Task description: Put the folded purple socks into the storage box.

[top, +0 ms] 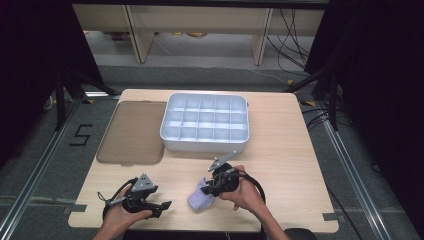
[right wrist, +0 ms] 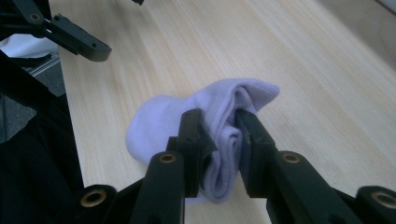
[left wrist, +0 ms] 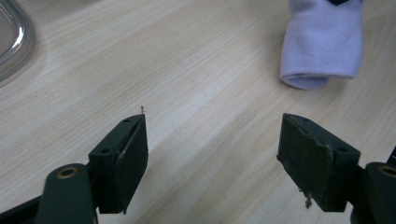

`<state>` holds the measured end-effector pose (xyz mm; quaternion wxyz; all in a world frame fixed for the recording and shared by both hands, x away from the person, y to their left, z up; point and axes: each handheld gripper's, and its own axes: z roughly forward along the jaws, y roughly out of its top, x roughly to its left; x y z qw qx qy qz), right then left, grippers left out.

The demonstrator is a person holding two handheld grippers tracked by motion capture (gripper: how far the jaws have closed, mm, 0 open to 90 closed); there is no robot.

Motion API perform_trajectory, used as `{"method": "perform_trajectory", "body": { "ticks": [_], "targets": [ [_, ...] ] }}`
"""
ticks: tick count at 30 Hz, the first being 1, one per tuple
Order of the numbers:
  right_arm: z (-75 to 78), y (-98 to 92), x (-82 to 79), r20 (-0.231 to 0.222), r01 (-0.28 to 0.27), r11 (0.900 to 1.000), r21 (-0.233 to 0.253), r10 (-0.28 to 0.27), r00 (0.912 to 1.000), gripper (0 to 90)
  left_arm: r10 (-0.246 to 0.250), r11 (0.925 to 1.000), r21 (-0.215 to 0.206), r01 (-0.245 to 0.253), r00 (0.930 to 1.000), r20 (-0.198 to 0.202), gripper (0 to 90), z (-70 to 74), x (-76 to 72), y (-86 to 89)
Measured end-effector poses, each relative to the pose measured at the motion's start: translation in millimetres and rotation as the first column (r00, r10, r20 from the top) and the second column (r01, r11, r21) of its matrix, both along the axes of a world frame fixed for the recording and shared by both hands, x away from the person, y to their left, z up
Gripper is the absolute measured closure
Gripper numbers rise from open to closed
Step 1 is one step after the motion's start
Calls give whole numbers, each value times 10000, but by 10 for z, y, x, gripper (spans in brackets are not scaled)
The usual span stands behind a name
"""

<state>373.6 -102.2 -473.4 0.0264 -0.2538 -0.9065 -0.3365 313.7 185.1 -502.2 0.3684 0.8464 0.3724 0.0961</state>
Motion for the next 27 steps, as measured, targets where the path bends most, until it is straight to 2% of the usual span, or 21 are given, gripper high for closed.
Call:
{"method": "perform_trajectory", "body": {
  "ticks": [2,3,4,6,8,11,13,14,19,22,23,27],
  "targets": [
    [37,-15,-13,16,269,9996,-85,-269,9996,737,-164,9999,51,163,9999,43,239,3,2,13],
    [43,-15,-17,-39,288,9996,9,-288,9996,737,-164,9999,51,163,9999,43,237,3,2,13],
    [49,-25,-2,90,173,9999,-6,-173,9998,737,-18,9999,104,17,9999,125,234,-6,8,15],
    [60,-27,-5,92,225,9997,-12,-225,9997,737,-138,9999,62,138,9999,75,233,-1,5,22],
    [86,-39,-16,186,290,9995,-82,-288,9994,737,89,9999,-47,-89,10000,46,232,-5,6,20],
    [112,-40,-28,195,318,9995,-81,-317,9993,737,-114,9999,107,112,9999,129,232,11,16,41],
    [145,-40,-22,491,95,10000,-23,-94,9988,737,62,9999,136,-65,9998,192,229,3,18,36],
    [162,-38,-34,543,197,9998,-11,-196,9983,737,-75,9998,-169,76,10000,21,221,10,12,33],
    [277,-66,-59,769,167,9999,7,-167,9969,737,-115,9997,-228,117,9999,79,221,28,13,32],
    [322,-96,-57,856,293,9996,-17,-291,9959,737,-42,9996,-273,46,9999,135,221,27,14,33],
    [337,-111,-54,1066,443,9990,64,-448,9933,737,-46,9997,-228,49,9999,141,221,31,13,31],
    [441,-225,-23,1061,889,9960,17,-886,9904,737,-97,9998,-186,100,9998,182,221,45,6,31]
  ]
}}
